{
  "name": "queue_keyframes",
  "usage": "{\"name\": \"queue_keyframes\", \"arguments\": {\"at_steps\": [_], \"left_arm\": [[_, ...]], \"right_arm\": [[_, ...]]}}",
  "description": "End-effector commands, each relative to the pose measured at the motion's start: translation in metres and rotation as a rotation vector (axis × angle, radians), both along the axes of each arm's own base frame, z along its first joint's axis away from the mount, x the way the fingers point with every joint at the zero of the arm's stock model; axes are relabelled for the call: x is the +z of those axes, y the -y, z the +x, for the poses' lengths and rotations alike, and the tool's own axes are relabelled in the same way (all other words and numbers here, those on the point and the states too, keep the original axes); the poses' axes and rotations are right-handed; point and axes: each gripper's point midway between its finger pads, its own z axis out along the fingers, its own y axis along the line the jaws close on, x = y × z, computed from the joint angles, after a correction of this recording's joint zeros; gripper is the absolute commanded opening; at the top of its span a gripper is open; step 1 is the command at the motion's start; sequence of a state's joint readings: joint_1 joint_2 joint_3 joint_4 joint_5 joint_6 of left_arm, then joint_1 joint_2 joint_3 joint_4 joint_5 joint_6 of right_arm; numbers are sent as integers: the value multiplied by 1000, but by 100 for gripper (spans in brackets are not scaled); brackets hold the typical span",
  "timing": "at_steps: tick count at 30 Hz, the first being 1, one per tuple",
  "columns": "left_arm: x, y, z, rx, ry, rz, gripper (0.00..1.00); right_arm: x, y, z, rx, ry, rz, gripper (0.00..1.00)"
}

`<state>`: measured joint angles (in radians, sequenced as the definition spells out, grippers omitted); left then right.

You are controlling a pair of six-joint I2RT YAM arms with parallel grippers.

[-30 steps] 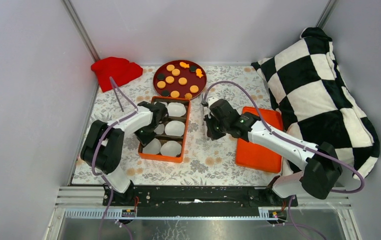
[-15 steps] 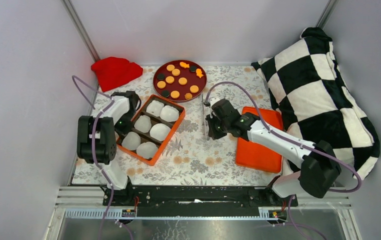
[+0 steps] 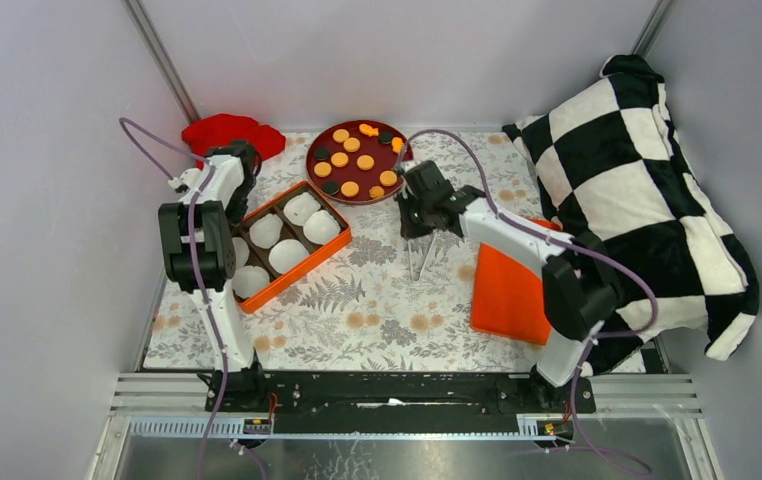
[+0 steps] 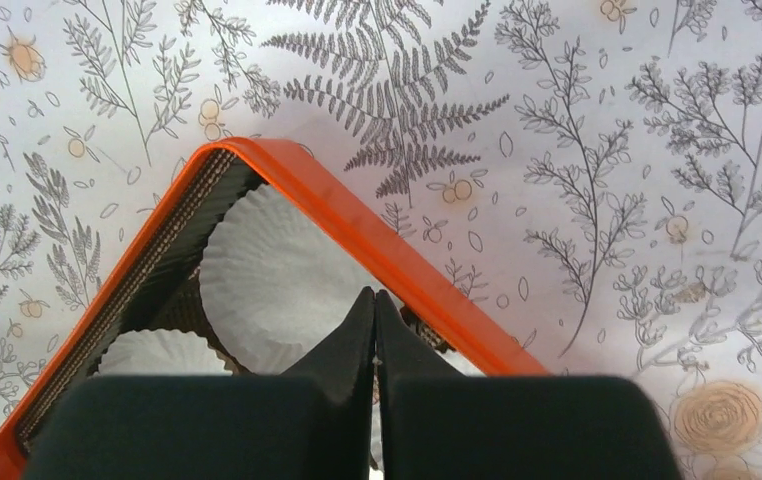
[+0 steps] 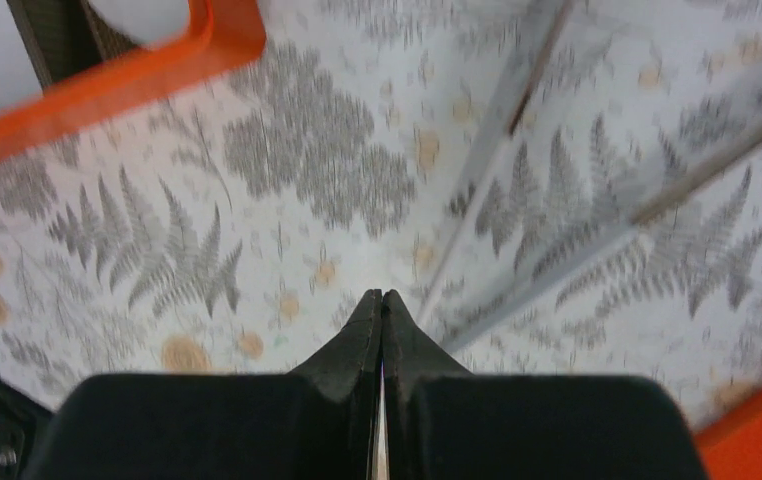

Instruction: Pack the cookies

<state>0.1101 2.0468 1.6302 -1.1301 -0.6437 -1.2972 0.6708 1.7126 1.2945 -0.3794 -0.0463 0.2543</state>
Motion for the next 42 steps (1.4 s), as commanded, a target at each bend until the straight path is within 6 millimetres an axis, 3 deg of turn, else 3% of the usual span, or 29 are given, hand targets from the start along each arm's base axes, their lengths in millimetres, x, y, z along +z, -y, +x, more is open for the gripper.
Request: {"name": "queue_keyframes", "arguments": {"at_steps": [1, 2, 8, 14, 19, 22, 25, 31, 34, 42], "left_arm": [[15, 19, 7, -82, 78, -7, 0], [24, 30, 8, -115, 115, -13, 0], [60, 99, 10, -342, 247, -13, 0], [79, 150, 9, -603, 316, 26, 0], [75, 160, 7, -675, 335, 25, 0], [69, 164, 9, -696, 330, 15, 0], [61, 171, 11, -726, 324, -7, 0], [45, 187, 17, -770, 307, -40, 0], [39, 195, 19, -794, 294, -50, 0], [35, 211, 19, -859, 277, -45, 0]], "right_arm": [[7, -29, 57, -9, 58, 21, 0], [11, -36, 72, -14, 67, 18, 0], [-26, -64, 130, -27, 22, 8, 0], [-56, -76, 161, -36, -2, 24, 0], [-81, -72, 177, -57, -43, 32, 0], [-93, -68, 171, -56, -77, 26, 0], [-89, -65, 158, -45, -77, 52, 0], [-28, -59, 158, -48, 41, 89, 0], [-20, -56, 168, -60, 72, 63, 0], [-64, -64, 187, -79, 30, 42, 0]]}}
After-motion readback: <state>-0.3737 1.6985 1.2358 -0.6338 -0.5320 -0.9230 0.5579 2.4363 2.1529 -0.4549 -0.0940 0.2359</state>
